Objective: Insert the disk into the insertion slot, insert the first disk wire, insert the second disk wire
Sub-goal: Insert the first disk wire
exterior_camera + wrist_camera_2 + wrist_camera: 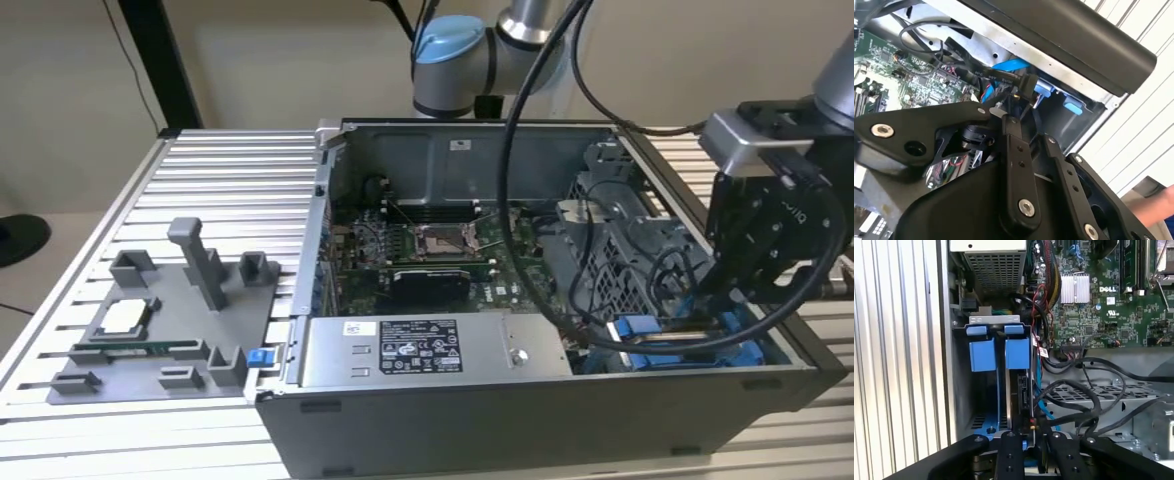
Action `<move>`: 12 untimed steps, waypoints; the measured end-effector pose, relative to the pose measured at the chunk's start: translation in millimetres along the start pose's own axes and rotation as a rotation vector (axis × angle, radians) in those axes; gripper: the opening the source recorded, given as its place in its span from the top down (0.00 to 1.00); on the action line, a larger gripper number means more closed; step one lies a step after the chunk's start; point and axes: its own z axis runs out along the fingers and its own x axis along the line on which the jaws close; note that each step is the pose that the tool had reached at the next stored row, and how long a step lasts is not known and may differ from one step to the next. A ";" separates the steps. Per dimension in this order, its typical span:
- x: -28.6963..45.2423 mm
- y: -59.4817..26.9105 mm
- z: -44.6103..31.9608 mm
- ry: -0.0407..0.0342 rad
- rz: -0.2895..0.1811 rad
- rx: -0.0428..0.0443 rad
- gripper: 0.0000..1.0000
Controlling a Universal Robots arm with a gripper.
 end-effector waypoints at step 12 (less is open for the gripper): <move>-0.9 0.4 -26.0 -0.0004 0.000 0.0000 0.00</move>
